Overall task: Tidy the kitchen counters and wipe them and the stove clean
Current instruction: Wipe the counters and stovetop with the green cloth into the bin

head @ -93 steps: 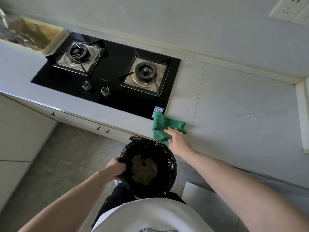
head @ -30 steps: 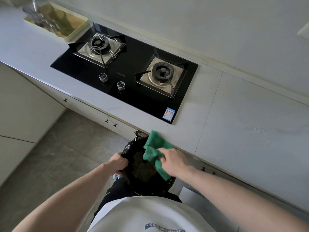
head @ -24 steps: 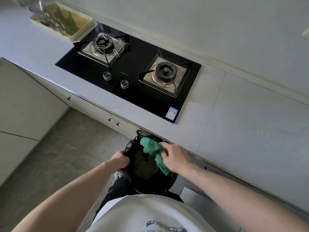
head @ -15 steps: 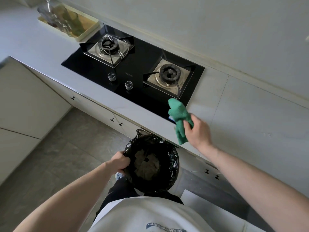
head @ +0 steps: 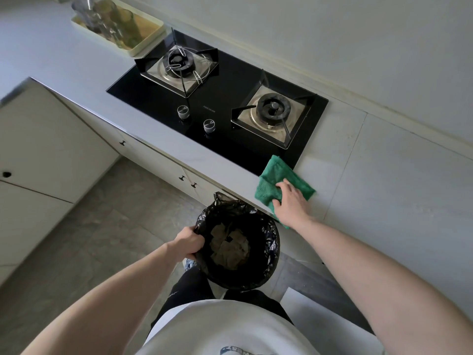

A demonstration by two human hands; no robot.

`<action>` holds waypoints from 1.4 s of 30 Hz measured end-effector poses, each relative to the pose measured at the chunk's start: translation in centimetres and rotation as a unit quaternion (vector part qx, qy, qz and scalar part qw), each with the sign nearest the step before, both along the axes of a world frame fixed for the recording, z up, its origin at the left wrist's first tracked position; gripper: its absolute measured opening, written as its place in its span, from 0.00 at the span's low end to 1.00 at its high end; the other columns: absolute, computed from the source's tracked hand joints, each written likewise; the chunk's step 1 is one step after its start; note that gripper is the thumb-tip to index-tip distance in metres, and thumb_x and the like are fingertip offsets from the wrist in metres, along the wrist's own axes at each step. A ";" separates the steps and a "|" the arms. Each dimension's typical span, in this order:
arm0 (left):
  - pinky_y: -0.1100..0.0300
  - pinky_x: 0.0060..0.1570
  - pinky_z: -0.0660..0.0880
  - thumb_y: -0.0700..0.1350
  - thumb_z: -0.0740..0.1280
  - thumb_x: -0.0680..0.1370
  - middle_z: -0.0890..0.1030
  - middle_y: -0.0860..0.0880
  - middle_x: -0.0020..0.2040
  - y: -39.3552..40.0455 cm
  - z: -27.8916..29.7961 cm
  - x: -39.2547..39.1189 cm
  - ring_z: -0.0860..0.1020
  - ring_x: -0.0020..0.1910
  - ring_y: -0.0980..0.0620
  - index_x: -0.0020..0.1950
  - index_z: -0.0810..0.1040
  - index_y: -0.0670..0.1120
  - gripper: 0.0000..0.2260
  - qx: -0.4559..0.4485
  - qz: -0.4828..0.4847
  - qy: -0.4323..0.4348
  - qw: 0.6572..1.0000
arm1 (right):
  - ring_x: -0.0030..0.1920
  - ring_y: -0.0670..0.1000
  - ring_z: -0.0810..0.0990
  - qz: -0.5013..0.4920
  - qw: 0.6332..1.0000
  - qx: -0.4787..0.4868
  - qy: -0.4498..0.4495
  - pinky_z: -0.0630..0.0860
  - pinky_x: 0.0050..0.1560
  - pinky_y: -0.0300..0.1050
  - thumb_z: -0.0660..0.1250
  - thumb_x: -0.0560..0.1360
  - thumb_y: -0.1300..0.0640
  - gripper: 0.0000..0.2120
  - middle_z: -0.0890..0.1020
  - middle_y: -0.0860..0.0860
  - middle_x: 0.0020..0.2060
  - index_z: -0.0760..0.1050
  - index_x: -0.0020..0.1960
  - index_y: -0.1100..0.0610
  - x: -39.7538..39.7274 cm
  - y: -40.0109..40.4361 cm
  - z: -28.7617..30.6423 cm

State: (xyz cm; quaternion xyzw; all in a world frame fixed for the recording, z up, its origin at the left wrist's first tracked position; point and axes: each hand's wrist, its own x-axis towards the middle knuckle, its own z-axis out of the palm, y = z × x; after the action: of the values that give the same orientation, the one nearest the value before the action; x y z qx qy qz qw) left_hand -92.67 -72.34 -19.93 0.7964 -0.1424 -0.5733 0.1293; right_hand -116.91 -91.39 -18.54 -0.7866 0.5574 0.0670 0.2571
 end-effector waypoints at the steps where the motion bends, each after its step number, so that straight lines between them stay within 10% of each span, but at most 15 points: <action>1: 0.44 0.37 0.85 0.33 0.58 0.72 0.84 0.41 0.48 0.0 0.1 0.0 0.87 0.38 0.41 0.52 0.81 0.46 0.17 0.001 0.000 0.000 1.000 | 0.76 0.59 0.65 -0.001 1.000 -0.009 0.006 0.64 0.75 0.55 0.65 0.81 0.53 0.24 0.59 0.53 0.80 0.64 0.75 0.52 0.3 0.5 0.1; 13: 0.43 0.38 0.85 0.33 0.59 0.72 0.84 0.40 0.47 0.1 0.3 0.0 0.87 0.38 0.40 0.51 0.80 0.44 0.15 0.002 -0.001 0.001 1.000 | 0.62 0.55 0.75 0.115 0.989 0.063 -0.060 0.71 0.62 0.51 0.63 0.78 0.61 0.17 0.77 0.53 0.60 0.71 0.65 0.48 1.3 10.1 1.1; 22: 0.42 0.39 0.85 0.32 0.58 0.72 0.85 0.40 0.47 0.3 0.3 0.0 0.87 0.40 0.39 0.51 0.81 0.44 0.15 -0.003 0.014 0.000 1.000 | 0.41 0.47 0.79 -0.023 0.968 -0.053 -0.243 0.75 0.41 0.43 0.67 0.77 0.54 0.07 0.81 0.47 0.42 0.73 0.54 0.48 -1.0 4.3 4.8; 28: 0.43 0.38 0.85 0.32 0.59 0.72 0.85 0.41 0.47 0.3 0.8 -0.5 0.87 0.40 0.41 0.51 0.81 0.46 0.15 -0.003 0.019 0.001 1.000 | 0.55 0.53 0.80 -0.034 0.981 -0.016 -0.190 0.77 0.53 0.46 0.68 0.77 0.52 0.11 0.81 0.51 0.55 0.73 0.58 0.50 -0.7 2.1 3.7; 34: 0.42 0.39 0.85 0.32 0.59 0.72 0.85 0.39 0.48 0.3 1.1 -0.6 0.87 0.39 0.39 0.51 0.80 0.44 0.15 -0.004 0.023 0.000 1.000 | 0.79 0.51 0.62 0.048 0.995 0.050 -0.070 0.53 0.76 0.42 0.70 0.78 0.55 0.19 0.68 0.50 0.77 0.71 0.67 0.52 0.4 5.9 1.2; 38: 0.44 0.37 0.85 0.32 0.59 0.72 0.85 0.39 0.48 0.5 1.1 -0.8 0.87 0.38 0.40 0.52 0.80 0.42 0.15 0.002 0.025 0.000 1.000 | 0.60 0.53 0.79 0.093 0.989 0.084 -0.077 0.77 0.61 0.52 0.69 0.78 0.49 0.13 0.80 0.48 0.63 0.69 0.59 0.47 1.0 6.9 2.4; 42: 0.44 0.37 0.85 0.32 0.59 0.73 0.84 0.39 0.48 0.1 1.2 -1.2 0.87 0.37 0.41 0.54 0.80 0.43 0.16 0.001 0.006 -0.001 1.000 | 0.43 0.48 0.80 0.057 0.985 0.070 -0.150 0.78 0.46 0.52 0.68 0.75 0.42 0.14 0.81 0.43 0.44 0.67 0.49 0.48 -0.5 5.3 4.9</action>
State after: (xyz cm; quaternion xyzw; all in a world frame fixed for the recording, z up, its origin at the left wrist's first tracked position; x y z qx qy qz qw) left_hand -93.91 -72.19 -18.74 0.7980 -0.1372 -0.5719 0.1319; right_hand -117.39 -86.05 -13.68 -0.7986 0.4603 0.0014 0.3878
